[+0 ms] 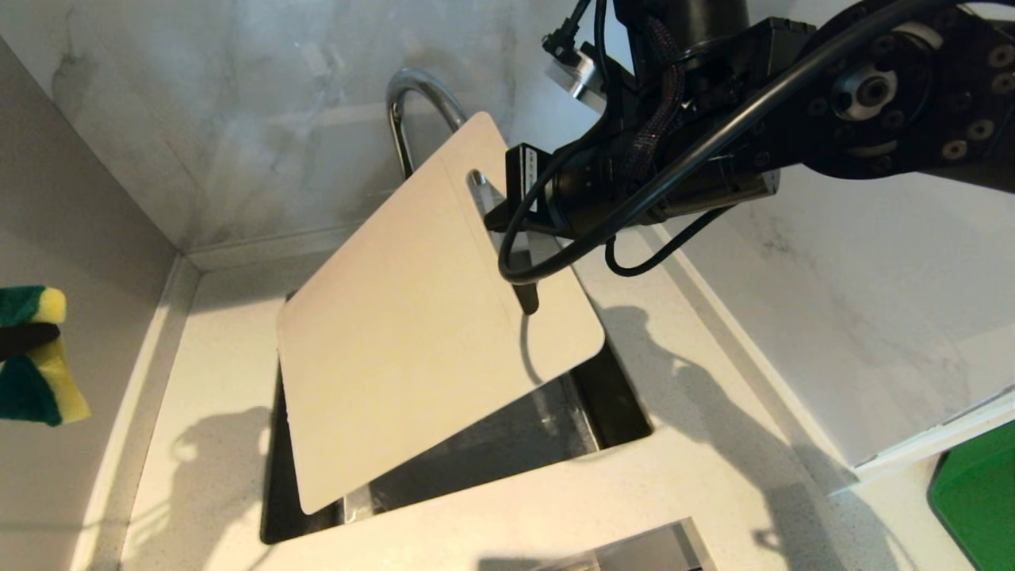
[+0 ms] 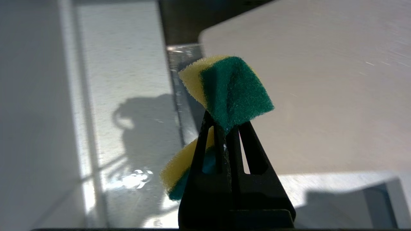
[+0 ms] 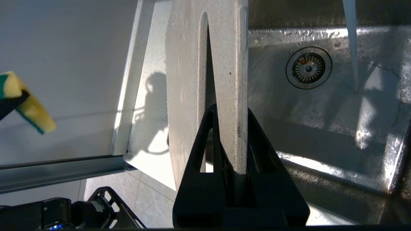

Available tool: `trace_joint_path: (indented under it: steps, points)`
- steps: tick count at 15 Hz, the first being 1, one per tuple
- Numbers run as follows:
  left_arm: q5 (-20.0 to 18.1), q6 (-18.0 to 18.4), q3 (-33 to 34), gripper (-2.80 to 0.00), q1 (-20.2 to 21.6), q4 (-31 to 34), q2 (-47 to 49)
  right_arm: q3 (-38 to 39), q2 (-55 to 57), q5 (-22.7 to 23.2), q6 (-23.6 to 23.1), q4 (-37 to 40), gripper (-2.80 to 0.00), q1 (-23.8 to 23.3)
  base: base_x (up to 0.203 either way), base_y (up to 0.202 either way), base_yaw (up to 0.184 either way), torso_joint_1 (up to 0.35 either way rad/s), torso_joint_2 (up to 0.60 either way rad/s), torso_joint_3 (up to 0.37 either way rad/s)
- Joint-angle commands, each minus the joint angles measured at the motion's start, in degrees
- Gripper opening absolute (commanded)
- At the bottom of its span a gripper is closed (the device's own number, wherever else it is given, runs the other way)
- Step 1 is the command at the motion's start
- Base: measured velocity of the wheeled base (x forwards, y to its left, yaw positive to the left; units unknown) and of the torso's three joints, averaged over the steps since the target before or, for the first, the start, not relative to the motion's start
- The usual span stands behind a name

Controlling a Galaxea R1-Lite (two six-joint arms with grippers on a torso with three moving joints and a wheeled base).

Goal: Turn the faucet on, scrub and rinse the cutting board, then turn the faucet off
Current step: Scrub the cutting board underwater

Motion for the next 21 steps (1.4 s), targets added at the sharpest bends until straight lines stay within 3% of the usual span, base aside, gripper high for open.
trace_joint_path:
  steps: [1,4,7,13,17,19,21]
  points:
    - [0.18,-0.25,-0.46,-2.8,-5.13,-0.12,-0.34,0.02,0.03,0.09,0.09,0.17,-2.8,0.07,0.0,0.0,0.0,0.0,0.0,0.0]
    - [0.66,-0.28,-0.46,-2.8,-7.55,-0.72,-0.44,0.11,-0.05,0.09,0.09,0.25,-2.8,-0.02,0.0,0.0,0.0,0.0,0.0,0.0]
    - [1.32,0.01,-0.25,-2.8,-6.48,-0.27,-2.49,0.11,0.08,0.09,0.09,0.25,-2.8,-0.02,0.0,0.0,0.0,0.0,0.0,0.0]
    - [3.24,4.08,1.37,-2.8,-6.01,1.61,-7.36,0.11,0.21,0.18,0.09,0.16,-2.8,-0.02,0.0,0.0,0.0,0.0,0.0,0.0]
    - [9.32,12.42,3.37,-2.8,-6.06,0.97,-11.37,0.2,0.03,0.09,0.18,0.17,-2.8,-0.19,0.0,0.0,0.0,0.0,0.0,0.0]
    - [11.91,13.37,3.47,-2.8,-6.06,0.95,-13.49,0.2,0.03,0.11,0.18,0.25,-2.8,-0.29,0.0,0.0,0.0,0.0,0.0,0.0]
    - [11.92,12.29,4.92,-2.8,-6.1,0.63,-14.29,0.2,0.26,0.18,0.18,0.17,-2.8,-0.28,0.0,0.0,0.0,0.0,0.0,0.0]
